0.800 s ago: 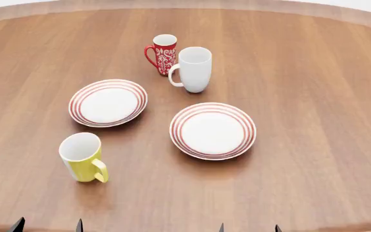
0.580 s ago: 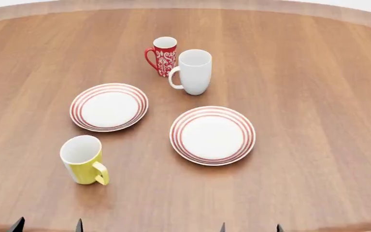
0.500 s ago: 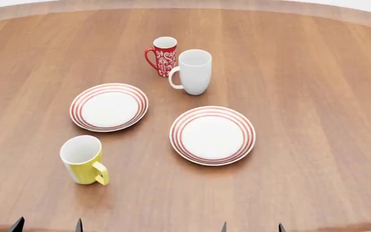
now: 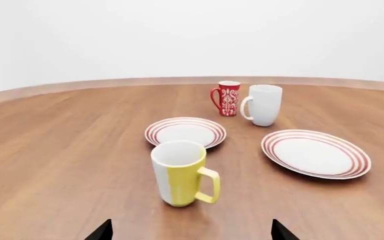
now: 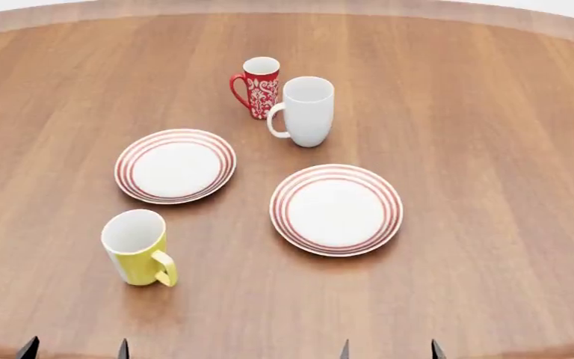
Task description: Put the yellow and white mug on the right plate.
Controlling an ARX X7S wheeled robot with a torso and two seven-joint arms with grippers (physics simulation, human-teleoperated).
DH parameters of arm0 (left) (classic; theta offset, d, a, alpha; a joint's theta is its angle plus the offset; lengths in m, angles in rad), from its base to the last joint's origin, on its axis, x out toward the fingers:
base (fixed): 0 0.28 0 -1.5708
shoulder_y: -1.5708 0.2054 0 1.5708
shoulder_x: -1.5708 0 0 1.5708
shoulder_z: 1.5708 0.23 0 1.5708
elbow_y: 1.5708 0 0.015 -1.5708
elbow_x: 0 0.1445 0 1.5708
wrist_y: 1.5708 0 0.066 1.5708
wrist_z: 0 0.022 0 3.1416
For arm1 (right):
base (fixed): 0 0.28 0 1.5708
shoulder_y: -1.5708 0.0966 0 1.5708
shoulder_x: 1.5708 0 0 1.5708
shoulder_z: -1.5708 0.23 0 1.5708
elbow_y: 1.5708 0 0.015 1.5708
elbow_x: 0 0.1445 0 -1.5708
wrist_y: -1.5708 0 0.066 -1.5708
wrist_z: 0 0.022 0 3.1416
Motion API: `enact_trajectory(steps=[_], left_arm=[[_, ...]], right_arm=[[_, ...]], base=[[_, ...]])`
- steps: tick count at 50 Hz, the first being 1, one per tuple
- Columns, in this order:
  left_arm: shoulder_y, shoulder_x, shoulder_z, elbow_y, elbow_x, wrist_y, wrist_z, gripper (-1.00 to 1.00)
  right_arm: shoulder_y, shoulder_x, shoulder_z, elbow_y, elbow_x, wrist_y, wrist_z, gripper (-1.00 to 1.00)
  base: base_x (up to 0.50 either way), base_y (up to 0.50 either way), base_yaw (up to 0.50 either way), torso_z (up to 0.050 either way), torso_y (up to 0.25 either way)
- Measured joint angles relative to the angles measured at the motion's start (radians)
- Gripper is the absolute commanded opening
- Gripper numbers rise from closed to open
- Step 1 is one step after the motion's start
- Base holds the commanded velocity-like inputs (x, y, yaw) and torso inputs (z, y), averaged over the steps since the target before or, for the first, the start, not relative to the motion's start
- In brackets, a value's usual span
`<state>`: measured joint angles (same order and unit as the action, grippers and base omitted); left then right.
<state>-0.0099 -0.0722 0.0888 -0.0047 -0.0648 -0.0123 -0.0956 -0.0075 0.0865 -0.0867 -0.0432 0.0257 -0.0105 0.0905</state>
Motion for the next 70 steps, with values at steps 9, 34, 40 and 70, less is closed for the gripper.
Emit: enact_trajectory(steps=[9, 34, 40, 70], left_arm=[[0.001, -0.015, 0.016, 0.004, -0.009, 0.000, -0.016, 1.00], [-0.002, -0.048, 0.051, 0.009, -0.034, 0.001, -0.052, 1.00], [-0.002, -0.053, 0.059, 0.010, -0.040, 0.001, -0.058, 1.00], [-0.004, -0.077, 0.090, 0.006, -0.064, 0.007, -0.087, 1.00]], right_arm=[[-0.006, 0.017, -0.024, -0.011, 0.004, -0.014, 0.006, 1.00], [-0.010, 0.051, -0.077, -0.020, 0.013, -0.029, 0.027, 1.00], [-0.011, 0.060, -0.088, -0.022, 0.009, -0.038, 0.033, 1.00], [-0.020, 0.090, -0.116, -0.037, 0.043, -0.066, 0.040, 1.00]], base=[[0.00, 0.50, 0.00, 0.000, 0.000], [0.00, 0.32, 0.00, 0.000, 0.000], [0.00, 0.00, 0.00, 0.000, 0.000], [0.45, 0.00, 0.00, 0.000, 0.000]])
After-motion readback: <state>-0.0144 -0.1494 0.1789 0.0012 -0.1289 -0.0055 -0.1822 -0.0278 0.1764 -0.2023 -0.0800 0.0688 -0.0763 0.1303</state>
